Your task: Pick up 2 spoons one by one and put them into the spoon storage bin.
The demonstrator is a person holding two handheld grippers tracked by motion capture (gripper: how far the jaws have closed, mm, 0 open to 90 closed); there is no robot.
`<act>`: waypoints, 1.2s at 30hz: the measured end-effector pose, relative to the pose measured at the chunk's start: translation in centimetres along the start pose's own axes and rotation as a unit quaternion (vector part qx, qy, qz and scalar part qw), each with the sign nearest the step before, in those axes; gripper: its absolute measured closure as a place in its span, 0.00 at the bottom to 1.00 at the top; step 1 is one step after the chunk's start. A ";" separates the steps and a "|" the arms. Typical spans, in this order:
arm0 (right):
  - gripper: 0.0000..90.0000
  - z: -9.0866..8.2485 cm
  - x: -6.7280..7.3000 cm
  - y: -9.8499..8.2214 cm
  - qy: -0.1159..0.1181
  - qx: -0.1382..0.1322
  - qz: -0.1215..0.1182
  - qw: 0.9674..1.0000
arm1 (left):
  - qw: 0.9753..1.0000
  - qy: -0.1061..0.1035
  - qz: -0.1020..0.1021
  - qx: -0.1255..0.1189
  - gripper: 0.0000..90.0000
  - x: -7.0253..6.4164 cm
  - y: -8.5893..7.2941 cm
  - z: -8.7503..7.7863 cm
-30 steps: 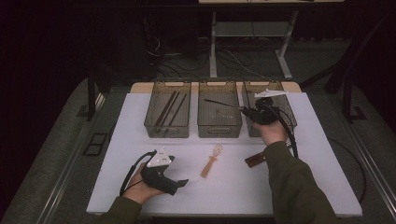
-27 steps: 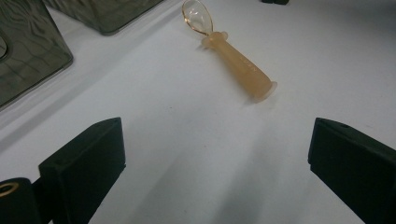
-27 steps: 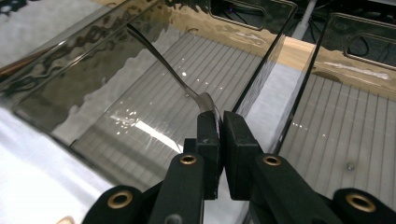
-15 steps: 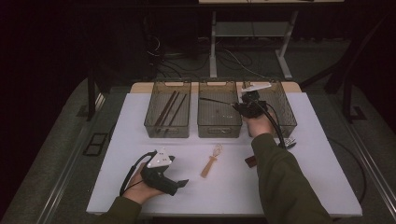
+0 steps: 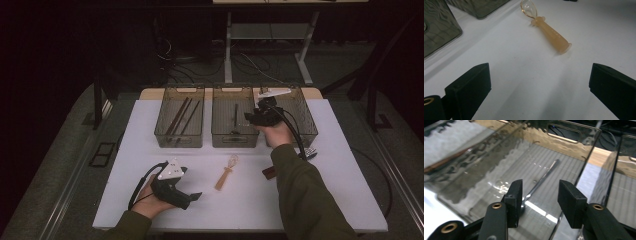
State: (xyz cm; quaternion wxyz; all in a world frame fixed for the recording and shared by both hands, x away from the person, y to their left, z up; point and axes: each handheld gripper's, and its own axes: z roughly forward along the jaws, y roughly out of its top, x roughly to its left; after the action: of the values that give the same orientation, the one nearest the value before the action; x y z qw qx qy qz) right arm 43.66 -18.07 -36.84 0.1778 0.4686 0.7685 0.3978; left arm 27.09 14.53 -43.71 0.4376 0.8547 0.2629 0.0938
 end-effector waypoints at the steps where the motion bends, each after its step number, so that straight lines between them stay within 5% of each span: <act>1: 0.59 -0.1 0.0 0.0 0.003 -0.003 -0.001 1.000 | 1.000 0.001 -0.003 -0.001 0.03 0.0 0.0 0.0; 16: 0.46 -3.1 1.0 -1.5 0.073 -0.008 -0.027 0.997 | 1.000 0.003 -0.001 0.005 0.03 0.0 0.0 0.0; 22: 0.36 -4.3 0.9 -3.1 0.107 -0.017 -0.019 0.994 | 1.000 0.004 0.001 0.008 0.03 0.1 -0.1 0.0; 30: 0.21 -5.9 1.4 -5.5 0.108 -0.032 -0.034 0.993 | 1.000 0.005 -0.004 0.008 0.03 0.1 -0.1 0.1; 36: 0.17 -6.7 1.8 -8.4 0.097 -0.037 -0.050 0.993 | 1.000 0.006 0.011 0.019 0.03 0.4 0.0 -0.1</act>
State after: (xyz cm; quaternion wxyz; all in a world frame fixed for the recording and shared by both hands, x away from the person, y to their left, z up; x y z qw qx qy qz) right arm 33.58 -21.56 -38.98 0.1390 0.3821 0.7895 0.4598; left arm 27.35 14.81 -43.70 0.4186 0.8652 0.2576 0.0991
